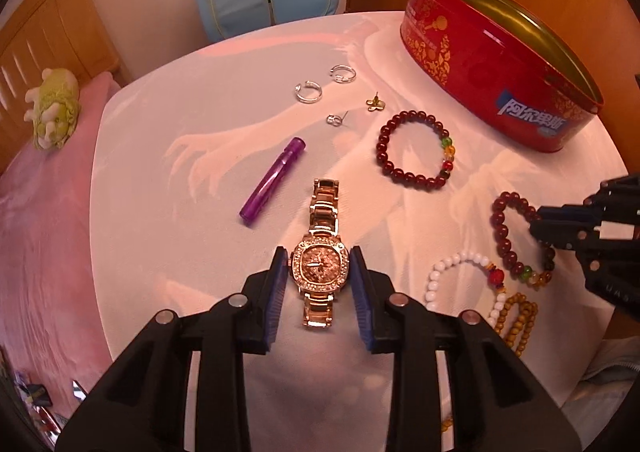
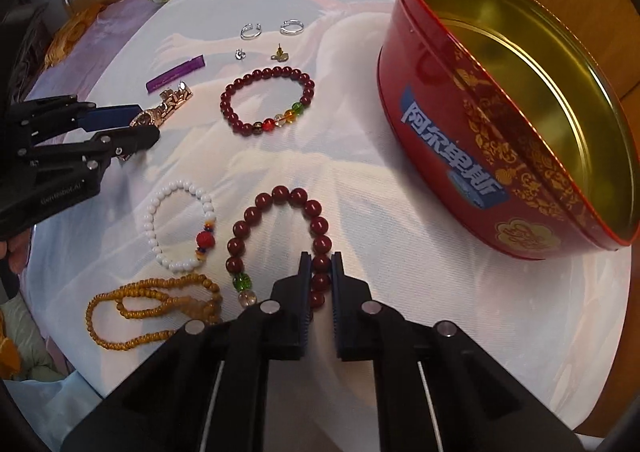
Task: Organize jewelry
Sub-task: 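Grasp the gold watch with the left tool while the right grasps the red bead bracelet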
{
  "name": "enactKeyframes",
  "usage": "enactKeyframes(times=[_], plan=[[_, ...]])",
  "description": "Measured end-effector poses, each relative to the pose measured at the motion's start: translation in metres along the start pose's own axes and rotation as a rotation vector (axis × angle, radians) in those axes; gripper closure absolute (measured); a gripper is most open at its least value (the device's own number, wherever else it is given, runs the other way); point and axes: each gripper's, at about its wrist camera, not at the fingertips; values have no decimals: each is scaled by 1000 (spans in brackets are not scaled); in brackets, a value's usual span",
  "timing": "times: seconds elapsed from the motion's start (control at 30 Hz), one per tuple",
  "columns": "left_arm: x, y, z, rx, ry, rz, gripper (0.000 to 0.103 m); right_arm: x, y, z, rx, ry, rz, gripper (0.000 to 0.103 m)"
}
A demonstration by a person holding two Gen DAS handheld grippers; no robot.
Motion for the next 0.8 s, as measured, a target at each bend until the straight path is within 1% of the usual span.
enactKeyframes(times=[0.13, 0.23, 0.3, 0.43, 0.53, 0.6, 0.73, 0.8], plan=[[4, 2, -4, 9, -32, -53, 71, 0, 0, -1, 6, 25, 13, 93], [4, 0, -25, -29, -68, -100, 71, -3, -11, -24, -63, 45, 6, 93], [-1, -6, -44, -73, -87, -111, 71, -8, -22, -43, -119, 53, 0, 93], [-19, 1, -84, -151, -74, -116, 71, -25, -40, -81, -203, 100, 5, 93], [-34, 5, -112, -195, -77, -127, 71, -44, -54, -105, -263, 118, 28, 93], [-47, 12, -128, -222, -79, -128, 71, -64, -64, -120, -301, 143, 56, 93], [-70, 25, -156, -265, -90, -132, 71, -104, -76, -146, -376, 163, 107, 92], [-82, 33, -164, -277, -73, -124, 72, -126, -82, -158, -407, 166, 123, 92]])
Point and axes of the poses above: each gripper's, at about its wrist camera, not at the fingertips, and z roughly the way its jaws point, x to its left, y to its top, and after that the axes turned 14 degrees about x, right-handed
